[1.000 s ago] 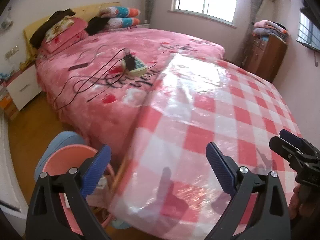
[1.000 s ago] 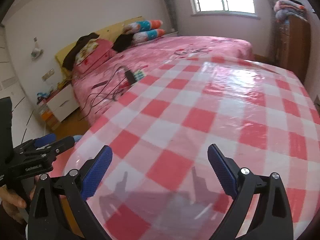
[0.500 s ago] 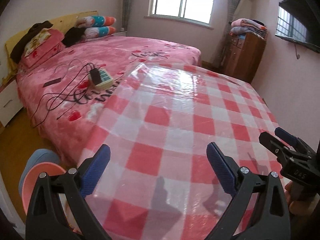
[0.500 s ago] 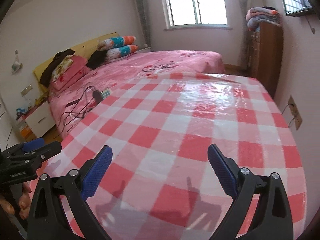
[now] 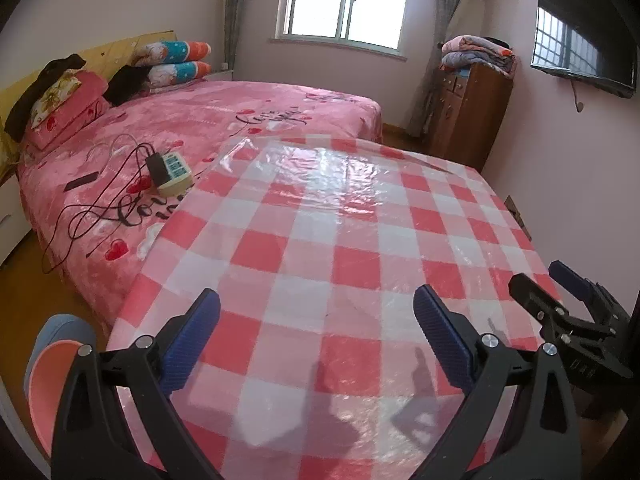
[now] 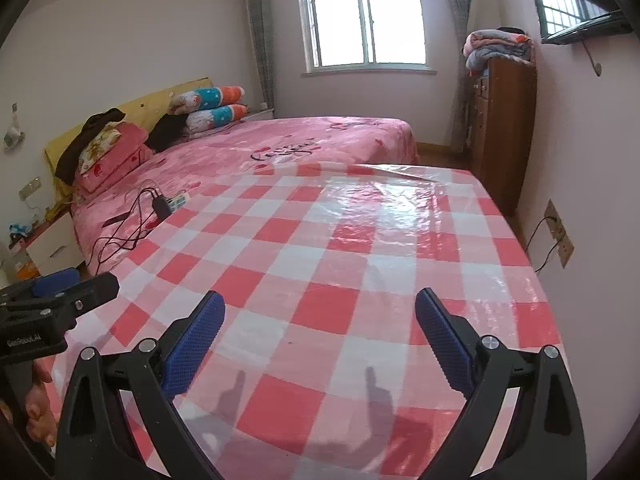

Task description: Collect trash

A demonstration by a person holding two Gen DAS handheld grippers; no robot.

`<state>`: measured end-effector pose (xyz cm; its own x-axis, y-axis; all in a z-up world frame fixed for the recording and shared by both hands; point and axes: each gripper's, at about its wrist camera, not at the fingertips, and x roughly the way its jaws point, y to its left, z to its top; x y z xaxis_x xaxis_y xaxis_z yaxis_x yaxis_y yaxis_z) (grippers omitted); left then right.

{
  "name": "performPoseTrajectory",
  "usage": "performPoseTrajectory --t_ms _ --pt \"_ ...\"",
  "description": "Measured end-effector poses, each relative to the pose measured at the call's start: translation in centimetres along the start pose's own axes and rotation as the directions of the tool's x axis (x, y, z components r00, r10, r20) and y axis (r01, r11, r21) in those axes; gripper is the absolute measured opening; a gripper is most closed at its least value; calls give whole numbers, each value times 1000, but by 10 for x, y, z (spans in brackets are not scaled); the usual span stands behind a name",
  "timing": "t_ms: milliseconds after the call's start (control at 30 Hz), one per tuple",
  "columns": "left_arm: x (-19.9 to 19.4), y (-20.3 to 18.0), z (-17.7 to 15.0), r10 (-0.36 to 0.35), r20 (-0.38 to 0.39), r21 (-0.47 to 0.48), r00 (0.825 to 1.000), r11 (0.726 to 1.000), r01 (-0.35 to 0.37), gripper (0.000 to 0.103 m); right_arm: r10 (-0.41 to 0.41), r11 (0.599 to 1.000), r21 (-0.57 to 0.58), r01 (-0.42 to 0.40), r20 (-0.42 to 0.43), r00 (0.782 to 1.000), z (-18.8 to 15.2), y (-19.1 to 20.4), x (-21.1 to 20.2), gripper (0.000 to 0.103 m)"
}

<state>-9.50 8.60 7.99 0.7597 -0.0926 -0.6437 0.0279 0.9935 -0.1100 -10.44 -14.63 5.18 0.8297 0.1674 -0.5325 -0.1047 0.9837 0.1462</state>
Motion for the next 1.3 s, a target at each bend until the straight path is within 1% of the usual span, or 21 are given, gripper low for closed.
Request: performPoseTrajectory --t_ms 133,500,667,733,867,933,1033,1133,1300 --pt "-1 -12 3 -7 24 14 1000 1000 7 99 -22 1000 4 22 11 1000 0 -7 -2 95" --pt "3 -41 7 5 89 51 996 999 -10 99 -85 996 11 84 48 995 -2 -24 -13 95" --pt "2 -55 8 3 122 109 993 994 -17 99 -108 994 15 108 62 992 -3 -31 -17 95" --pt "2 -60 7 4 123 121 992 993 -19 99 -117 993 20 116 69 991 -3 -34 -19 95" --pt "5 -64 6 -2 114 112 993 994 -10 99 -129 991 37 126 85 988 -3 -40 -24 95" --pt "6 -66 6 5 118 107 993 994 -18 99 -144 989 39 141 92 985 -3 -42 -26 95" --pt "5 -71 3 33 142 113 989 992 -50 99 -157 987 42 154 95 983 -5 -45 -27 96" --pt "3 -77 2 35 170 129 985 990 -57 99 -154 988 48 150 101 983 -5 -48 -28 96" --pt "3 -82 0 31 179 138 983 989 -56 99 -171 985 36 168 120 978 -5 -47 -31 97"
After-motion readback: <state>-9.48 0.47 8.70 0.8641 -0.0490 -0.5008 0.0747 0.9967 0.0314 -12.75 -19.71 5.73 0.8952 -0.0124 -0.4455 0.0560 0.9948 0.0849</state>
